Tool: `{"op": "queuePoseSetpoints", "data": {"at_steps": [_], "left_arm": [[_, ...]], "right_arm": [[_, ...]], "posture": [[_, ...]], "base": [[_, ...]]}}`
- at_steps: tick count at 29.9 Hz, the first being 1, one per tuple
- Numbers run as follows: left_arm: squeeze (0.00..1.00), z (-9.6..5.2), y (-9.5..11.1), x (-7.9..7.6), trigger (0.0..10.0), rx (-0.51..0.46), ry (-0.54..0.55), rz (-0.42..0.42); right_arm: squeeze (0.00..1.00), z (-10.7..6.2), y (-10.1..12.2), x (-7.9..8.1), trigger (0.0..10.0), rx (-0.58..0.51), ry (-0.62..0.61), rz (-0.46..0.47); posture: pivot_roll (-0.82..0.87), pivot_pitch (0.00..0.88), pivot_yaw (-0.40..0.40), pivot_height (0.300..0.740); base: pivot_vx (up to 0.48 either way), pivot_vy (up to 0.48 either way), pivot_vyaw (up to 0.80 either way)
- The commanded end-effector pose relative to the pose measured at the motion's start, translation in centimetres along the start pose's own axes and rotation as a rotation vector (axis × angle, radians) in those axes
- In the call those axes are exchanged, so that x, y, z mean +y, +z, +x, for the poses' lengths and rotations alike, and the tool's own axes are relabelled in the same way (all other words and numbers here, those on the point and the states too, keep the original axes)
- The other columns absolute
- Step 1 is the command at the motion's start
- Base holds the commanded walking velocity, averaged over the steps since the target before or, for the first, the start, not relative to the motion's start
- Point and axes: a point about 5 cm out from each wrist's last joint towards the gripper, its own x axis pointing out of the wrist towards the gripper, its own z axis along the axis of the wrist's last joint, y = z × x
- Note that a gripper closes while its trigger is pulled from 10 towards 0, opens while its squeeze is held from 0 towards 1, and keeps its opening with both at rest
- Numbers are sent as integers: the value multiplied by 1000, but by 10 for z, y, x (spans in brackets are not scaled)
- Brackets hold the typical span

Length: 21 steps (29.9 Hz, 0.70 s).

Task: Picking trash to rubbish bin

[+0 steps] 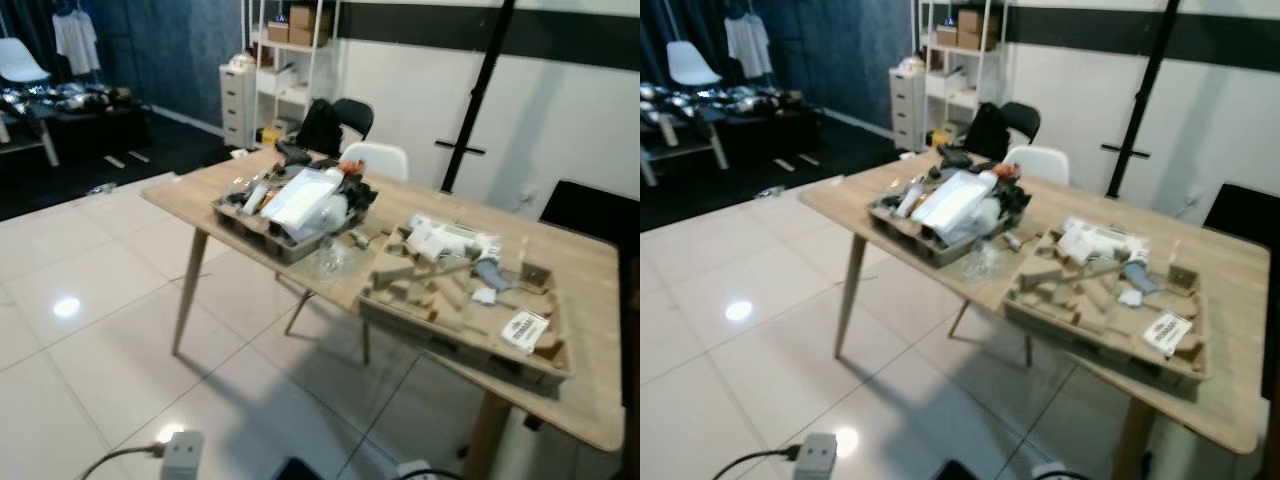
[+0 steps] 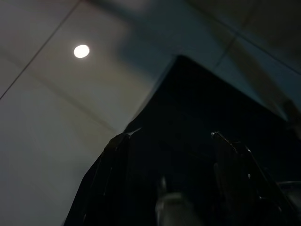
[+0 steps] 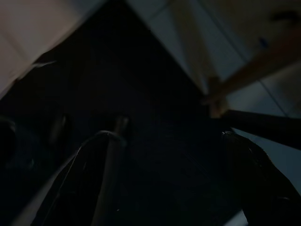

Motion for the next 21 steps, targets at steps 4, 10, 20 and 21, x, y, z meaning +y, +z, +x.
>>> {"op": "queuePoseSetpoints", "data": {"at_steps": [4, 10, 20, 21], "left_arm": [[0, -2, -6, 4, 10000, 28, 2, 15], [0, -2, -7, 4, 10000, 32, -1, 15], [0, -3, -13, 0, 10000, 60, -43, 32], [0, -3, -13, 0, 10000, 60, -43, 32]], "right_arm": [[0, 0, -7, 5, 10000, 20, 7, 18], [0, 0, -8, 6, 10000, 21, 6, 23], [0, -1, -12, 6, 10000, 31, -3, 41], [0, -1, -12, 6, 10000, 31, -3, 41]], "posture": [[44, 23, -42, 740], [44, 29, -43, 740], [43, 32, -39, 740], [43, 32, -39, 740]], "base": [[292, 0, -800], [287, 0, -800], [138, 0, -240], [0, 0, 0]]}}
